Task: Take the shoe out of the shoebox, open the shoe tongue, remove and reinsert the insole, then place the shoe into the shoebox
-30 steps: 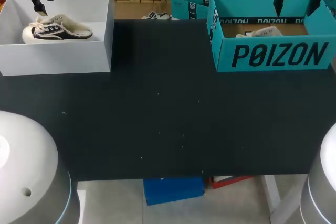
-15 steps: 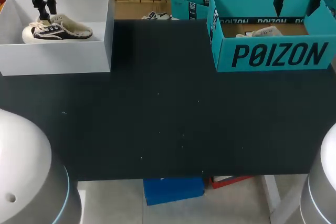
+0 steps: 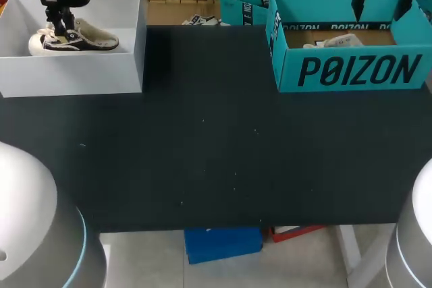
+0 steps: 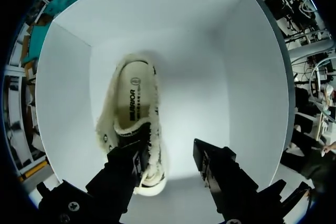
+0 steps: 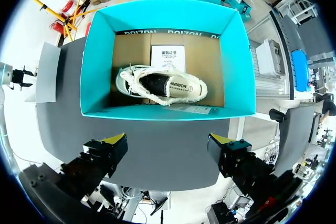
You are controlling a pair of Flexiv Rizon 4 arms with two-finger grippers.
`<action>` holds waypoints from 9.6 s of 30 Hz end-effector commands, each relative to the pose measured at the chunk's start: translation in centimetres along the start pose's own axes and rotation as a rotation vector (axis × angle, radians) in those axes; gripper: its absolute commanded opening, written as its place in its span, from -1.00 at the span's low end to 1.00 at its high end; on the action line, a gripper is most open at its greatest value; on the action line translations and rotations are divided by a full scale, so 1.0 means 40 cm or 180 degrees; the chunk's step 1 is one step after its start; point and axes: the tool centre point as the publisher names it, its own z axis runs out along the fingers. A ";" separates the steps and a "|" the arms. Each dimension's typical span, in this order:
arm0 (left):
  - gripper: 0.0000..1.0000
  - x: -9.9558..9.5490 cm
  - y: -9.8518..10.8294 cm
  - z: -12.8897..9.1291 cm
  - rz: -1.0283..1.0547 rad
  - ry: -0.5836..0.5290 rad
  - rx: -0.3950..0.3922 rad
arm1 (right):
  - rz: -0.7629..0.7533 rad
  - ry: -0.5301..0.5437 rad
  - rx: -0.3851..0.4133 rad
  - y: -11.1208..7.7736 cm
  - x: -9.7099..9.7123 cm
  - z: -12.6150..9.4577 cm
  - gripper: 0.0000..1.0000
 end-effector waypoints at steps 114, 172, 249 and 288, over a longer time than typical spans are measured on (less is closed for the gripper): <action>-1.00 0.485 -0.724 -0.314 0.0065 -0.1117 -0.0339 | 0.0000 -0.0001 0.0002 0.001 0.000 -0.001 1.00; -1.00 0.590 -0.850 -0.239 0.0280 -0.0894 -0.0068 | 0.0000 -0.0001 0.0002 0.001 0.000 -0.001 1.00; 1.00 0.701 -0.953 -0.108 0.0290 -0.0651 0.1287 | 0.0000 -0.0001 0.0002 0.001 0.000 -0.001 1.00; 1.00 0.741 -0.680 -0.217 -0.0026 -0.0872 0.2096 | 0.0000 -0.0001 0.0002 0.001 0.000 -0.001 1.00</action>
